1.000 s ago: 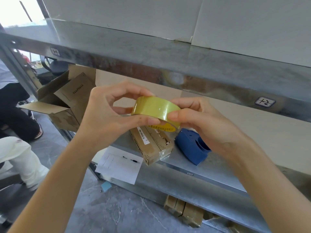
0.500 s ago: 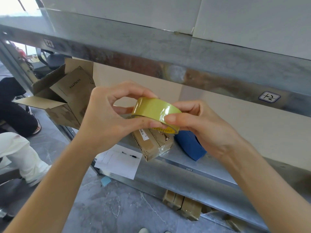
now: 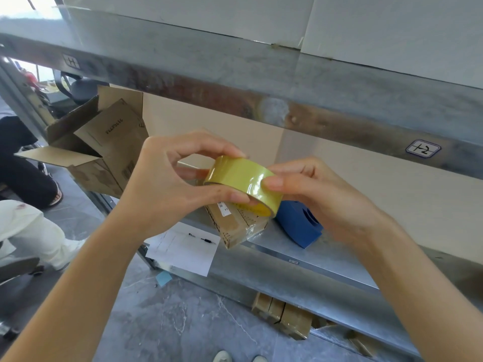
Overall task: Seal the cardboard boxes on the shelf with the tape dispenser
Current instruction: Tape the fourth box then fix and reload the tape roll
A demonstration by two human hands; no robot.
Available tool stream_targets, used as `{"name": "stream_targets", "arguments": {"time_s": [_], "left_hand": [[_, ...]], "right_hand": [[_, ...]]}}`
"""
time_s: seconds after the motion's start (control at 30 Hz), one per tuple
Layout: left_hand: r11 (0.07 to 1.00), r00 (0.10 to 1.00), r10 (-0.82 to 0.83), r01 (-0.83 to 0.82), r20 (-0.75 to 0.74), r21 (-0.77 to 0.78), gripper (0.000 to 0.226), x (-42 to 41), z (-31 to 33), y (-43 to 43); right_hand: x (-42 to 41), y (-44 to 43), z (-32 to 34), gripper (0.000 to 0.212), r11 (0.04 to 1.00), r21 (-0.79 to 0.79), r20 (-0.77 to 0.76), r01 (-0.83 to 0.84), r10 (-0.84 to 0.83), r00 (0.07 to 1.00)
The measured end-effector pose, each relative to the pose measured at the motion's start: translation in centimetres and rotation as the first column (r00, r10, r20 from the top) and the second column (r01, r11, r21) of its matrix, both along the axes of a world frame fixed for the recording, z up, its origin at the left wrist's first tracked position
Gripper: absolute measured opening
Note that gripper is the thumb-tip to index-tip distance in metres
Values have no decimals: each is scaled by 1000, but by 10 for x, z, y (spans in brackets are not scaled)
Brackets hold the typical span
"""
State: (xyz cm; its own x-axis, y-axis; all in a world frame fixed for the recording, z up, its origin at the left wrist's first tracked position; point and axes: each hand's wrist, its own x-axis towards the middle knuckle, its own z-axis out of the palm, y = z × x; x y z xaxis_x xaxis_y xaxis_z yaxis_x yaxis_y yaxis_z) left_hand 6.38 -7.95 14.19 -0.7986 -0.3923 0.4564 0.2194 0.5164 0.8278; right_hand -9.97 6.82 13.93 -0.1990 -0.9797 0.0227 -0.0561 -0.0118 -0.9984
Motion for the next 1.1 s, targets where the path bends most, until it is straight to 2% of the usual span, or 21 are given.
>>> {"name": "stream_targets", "arguments": {"time_s": [0.13,0.27,0.37,0.43,0.53,0.57,0.63,0.7,0.77,0.83,0.97,1.1], "left_hand": [[994,998,-53,52,15,95,49,-1,-8,-6],[987,987,155,-153,-41,56,61,-5,-25,-8],[967,967,249,-245,-49,75,45,-7,-38,-1],[974,976,218,-216,-16,75,35,-9,-45,5],[982,982,189,-189,6,18,33,-13,-51,13],[983,984,179,-179,11,38,32,-13,-52,14],[987,989,145,-147,32,61,26,-12,-51,11],[995,992,92,-94,87,19,22,-9,-47,6],[999,988,40,-40,147,-7,23,-6,-44,1],[1000,983,0,4,185,-21,24,-4,-40,-2],[997,980,-22,37,200,-74,26,-2,-33,-5],[998,987,1,8,159,-55,40,0,-30,-4]], "right_hand": [[-5,-1,-2,24,1000,16,-59,17,-16,998],[0,-6,-13,30,992,15,19,129,-129,991],[2,-8,-21,33,979,36,3,202,-202,979],[4,-10,-24,32,978,38,27,207,-208,978],[7,-13,-27,28,981,16,31,193,-194,981],[8,-13,-28,25,979,-1,-3,205,-205,979],[7,-15,-30,23,957,-69,-177,283,-291,940],[6,-14,-33,35,933,-130,-300,336,-359,884],[7,-12,-33,43,938,-187,-380,293,-344,859],[7,-11,-34,42,952,-227,-516,206,-297,804],[7,-17,-34,27,964,-198,-520,177,-256,815],[8,-17,-33,33,964,-185,-461,191,-256,850]]}}
